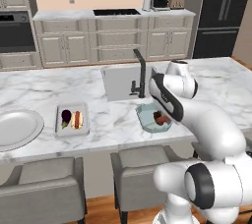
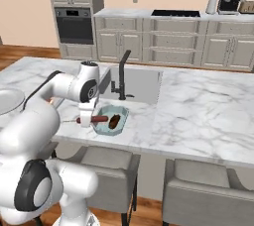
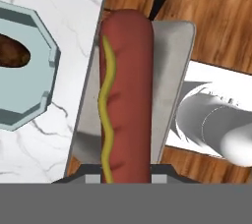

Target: Place one cooked food and one vegetable from the large plate to each tupperware container.

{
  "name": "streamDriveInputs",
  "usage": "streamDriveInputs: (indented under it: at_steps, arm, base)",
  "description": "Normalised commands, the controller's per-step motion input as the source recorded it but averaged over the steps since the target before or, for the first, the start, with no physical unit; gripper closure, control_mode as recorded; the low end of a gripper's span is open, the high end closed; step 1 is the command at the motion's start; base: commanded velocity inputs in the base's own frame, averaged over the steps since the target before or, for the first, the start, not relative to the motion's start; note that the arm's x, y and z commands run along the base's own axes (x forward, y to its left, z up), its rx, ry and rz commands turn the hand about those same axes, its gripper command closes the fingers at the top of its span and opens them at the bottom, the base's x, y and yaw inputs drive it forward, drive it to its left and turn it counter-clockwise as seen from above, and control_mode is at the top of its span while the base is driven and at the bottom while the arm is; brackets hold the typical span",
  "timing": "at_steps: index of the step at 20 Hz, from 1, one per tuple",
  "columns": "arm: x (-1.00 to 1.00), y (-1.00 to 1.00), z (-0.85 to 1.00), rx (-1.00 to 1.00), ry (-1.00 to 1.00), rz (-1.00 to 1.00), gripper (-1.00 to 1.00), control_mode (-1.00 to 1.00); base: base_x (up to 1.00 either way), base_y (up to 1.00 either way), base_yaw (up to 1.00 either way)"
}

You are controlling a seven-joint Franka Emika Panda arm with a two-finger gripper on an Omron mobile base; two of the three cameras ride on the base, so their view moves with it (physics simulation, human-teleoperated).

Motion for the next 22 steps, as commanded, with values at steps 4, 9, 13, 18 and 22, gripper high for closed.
streamDriveInputs:
  at_steps: [4,9,13,18,22]
  arm:
    - [0.48,-0.25,0.03,0.00,0.00,0.35,1.00,-1.00]
    - [0.85,-0.03,0.00,-0.04,0.18,0.40,1.00,-1.00]
    - [0.41,-0.02,-0.05,-0.03,-0.03,0.59,1.00,-1.00]
    - [0.01,-0.09,-0.21,0.01,-0.31,0.57,1.00,-1.00]
    - [0.34,0.09,-0.35,0.04,-0.05,0.48,1.00,-1.00]
  base:
    - [0.00,0.00,0.00]
    - [0.00,0.00,0.00]
    - [0.00,0.00,0.00]
    - [0.00,0.00,0.00]
    - [0.00,0.00,0.00]
